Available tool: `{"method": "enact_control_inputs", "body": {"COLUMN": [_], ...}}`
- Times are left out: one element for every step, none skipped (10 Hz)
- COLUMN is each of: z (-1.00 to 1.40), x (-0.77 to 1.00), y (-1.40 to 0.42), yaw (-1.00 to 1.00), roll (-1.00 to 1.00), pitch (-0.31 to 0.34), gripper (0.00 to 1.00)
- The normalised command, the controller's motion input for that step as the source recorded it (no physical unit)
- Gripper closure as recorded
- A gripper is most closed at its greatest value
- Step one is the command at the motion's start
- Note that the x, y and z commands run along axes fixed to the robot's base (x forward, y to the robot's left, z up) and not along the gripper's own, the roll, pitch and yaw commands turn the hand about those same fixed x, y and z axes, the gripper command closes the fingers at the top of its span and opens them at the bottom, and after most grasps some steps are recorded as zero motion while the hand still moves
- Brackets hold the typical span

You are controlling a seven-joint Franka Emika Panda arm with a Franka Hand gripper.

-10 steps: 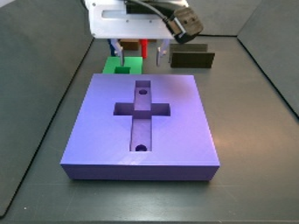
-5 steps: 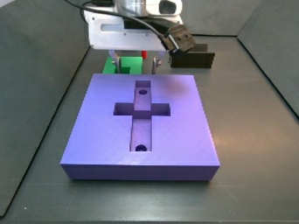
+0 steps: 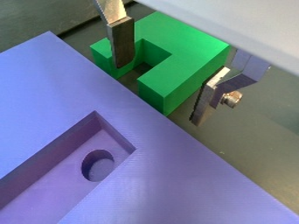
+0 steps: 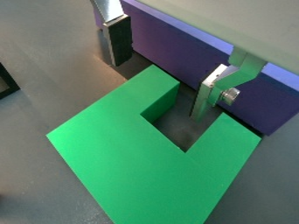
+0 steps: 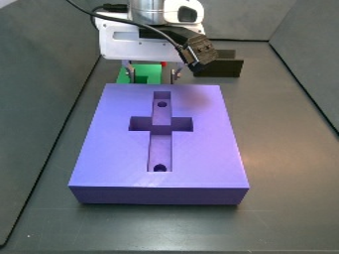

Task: Pick up the green object. Move up. Place the green object on the fixture. Regrasp the green object. Move to above the board. Insert the green object.
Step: Pick up the green object.

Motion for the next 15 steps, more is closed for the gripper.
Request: {"method": "enact_control_inputs", "body": {"z": [-0.18, -0.21, -0.21, -0.14, -0.14, -0.13, -0.11, -0.19, -0.16, -0.10, -0.01, 0.00, 0.00, 0.00, 0.00], "x": [0.00, 0.00, 0.00, 0.00, 0.00, 0.00, 0.00, 0.00, 0.00, -0.02, -0.01, 0.00, 0.00, 0.00, 0.00], "y": [0.00, 0.00, 0.00, 0.00, 0.00, 0.00, 0.00, 0.00, 0.00, 0.02, 0.03, 0.03, 0.01, 0.00, 0.00], "yaw": [-0.02, 0.00, 0.00, 0.00, 0.00, -0.03, -0.15, -0.19, -0.17, -0.11, 0.00, 0.00, 0.00, 0.04, 0.10], "roll": [0.14, 0.16, 0.20, 0.24, 0.23, 0.20, 0.16, 0.13, 0.09, 0.04, 0.00, -0.02, -0.02, 0.00, 0.00], "pitch": [-0.043, -0.069, -0.083, -0.063, -0.026, 0.000, 0.000, 0.000, 0.000, 0.000, 0.000, 0.000, -0.003, -0.026, -0.026], "gripper": [0.00, 0.00, 0.00, 0.00, 0.00, 0.00, 0.00, 0.00, 0.00, 0.00, 0.00, 0.00, 0.00, 0.00, 0.00]}}
